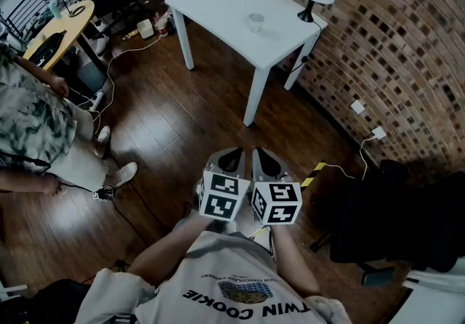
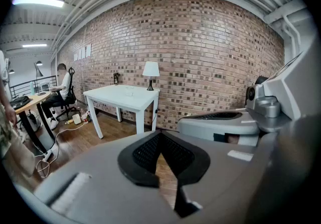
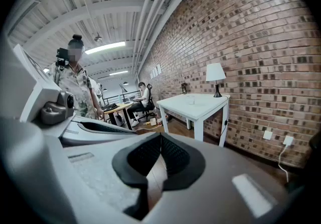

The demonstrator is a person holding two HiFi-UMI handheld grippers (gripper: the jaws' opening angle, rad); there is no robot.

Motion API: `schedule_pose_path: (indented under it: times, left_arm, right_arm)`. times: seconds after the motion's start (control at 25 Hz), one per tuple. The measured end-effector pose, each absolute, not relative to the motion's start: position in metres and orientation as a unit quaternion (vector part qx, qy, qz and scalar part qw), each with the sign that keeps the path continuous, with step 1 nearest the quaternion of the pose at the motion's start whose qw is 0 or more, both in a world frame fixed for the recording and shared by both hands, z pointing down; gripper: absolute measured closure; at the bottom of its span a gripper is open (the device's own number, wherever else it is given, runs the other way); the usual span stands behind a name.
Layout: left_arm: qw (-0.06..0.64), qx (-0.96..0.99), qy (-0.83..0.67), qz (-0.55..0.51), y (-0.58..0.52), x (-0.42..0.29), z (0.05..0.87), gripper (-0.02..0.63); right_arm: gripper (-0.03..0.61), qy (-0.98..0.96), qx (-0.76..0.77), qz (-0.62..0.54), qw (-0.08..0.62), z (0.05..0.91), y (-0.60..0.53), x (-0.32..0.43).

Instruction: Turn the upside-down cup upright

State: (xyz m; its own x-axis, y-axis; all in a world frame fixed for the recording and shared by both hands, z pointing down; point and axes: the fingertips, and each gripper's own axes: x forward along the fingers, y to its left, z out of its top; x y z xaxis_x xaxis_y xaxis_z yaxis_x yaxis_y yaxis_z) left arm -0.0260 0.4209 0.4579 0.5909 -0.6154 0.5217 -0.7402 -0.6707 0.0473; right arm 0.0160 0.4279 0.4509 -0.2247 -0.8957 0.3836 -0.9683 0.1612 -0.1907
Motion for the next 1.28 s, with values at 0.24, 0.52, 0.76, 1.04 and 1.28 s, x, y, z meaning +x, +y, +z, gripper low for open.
schedule_pose_path:
  times: [0.24, 0.52, 0.76, 1.04, 1.28]
  left_arm:
    - [0.133, 0.885, -0.379, 0.238, 0.378, -0.018, 0.467, 0.611]
    - [0.140, 0.890, -0.365, 0.235, 0.305, -0.007, 0.477, 0.611]
    - [0.148, 0.894, -0.351, 0.234, 0.228, -0.012, 0.476, 0.611]
    - [0.155, 0.901, -0.346, 0.212, 0.145, -0.027, 0.468, 0.611]
    - [0.157, 0.902, -0.349, 0.202, 0.091, -0.024, 0.465, 0.611]
  right_arm:
    - [0.575, -0.756, 0.617, 0.198, 0.095, 0.461, 0.385, 0.023]
    - [0.574, -0.752, 0.620, 0.193, 0.115, 0.468, 0.309, 0.030]
    - [0.574, -0.751, 0.618, 0.194, 0.128, 0.467, 0.230, 0.021]
    - [0.565, -0.752, 0.614, 0.183, 0.153, 0.463, 0.151, 0.008]
    - [0.560, -0.752, 0.612, 0.176, 0.173, 0.465, 0.102, 0.017]
